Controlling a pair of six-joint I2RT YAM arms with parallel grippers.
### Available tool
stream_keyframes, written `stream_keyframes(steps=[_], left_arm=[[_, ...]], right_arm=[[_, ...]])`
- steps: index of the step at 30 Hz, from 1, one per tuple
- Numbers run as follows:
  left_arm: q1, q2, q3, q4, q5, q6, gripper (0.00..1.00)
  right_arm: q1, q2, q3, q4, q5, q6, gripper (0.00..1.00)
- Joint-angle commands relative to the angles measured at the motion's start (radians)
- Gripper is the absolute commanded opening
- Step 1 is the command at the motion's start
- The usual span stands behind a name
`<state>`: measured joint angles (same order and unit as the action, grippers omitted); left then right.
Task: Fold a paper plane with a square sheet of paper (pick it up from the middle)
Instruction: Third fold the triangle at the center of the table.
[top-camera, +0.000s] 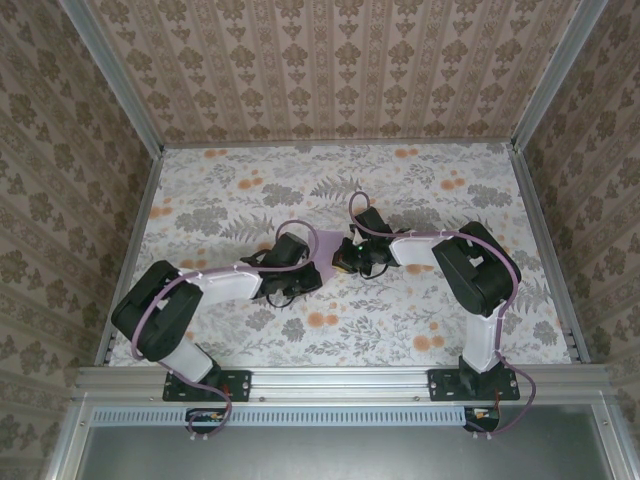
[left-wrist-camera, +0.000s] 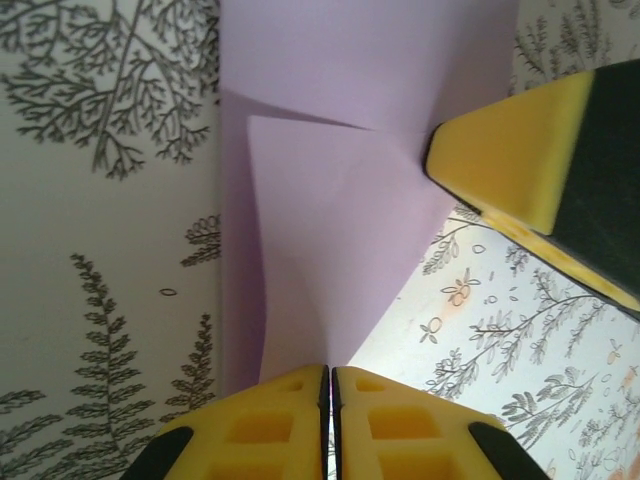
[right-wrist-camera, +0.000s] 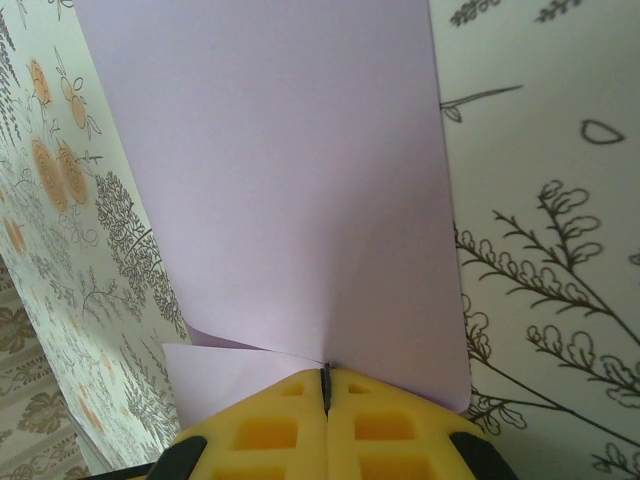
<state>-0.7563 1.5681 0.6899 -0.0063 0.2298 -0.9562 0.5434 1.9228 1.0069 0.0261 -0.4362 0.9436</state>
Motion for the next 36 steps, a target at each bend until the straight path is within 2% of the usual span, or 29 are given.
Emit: stream_keyframes(steps=[1,13,20,26,36], left_arm=[[0.008,0.028,-0.012,-0.013,-0.018,-0.018,0.12],[0.017,0.037,-0.034,-0.072,-0.068,-0.027,0.07],[0.017,0.064,-0.031,-0.093,-0.047,-0.029,0.0],[0.017,0.074,-0.032,-0.092,-0.038,-0.023,0.0],[0.018,0.078,-0.024,-0.101,-0.033,-0.023,0.0]], right_arm=[[-0.005,0.074,-0.036,-0.145,0.106,0.012,0.02],[-0.014,0.065,-0.035,-0.138,0.103,-0.002,0.02],[-0.029,-0.062,-0.002,-0.042,-0.019,-0.141,0.01],[0.016,-0.091,-0.039,-0.001,-0.074,-0.181,0.0],[0.096,-0.019,0.014,-0.047,-0.053,-0.187,0.0]])
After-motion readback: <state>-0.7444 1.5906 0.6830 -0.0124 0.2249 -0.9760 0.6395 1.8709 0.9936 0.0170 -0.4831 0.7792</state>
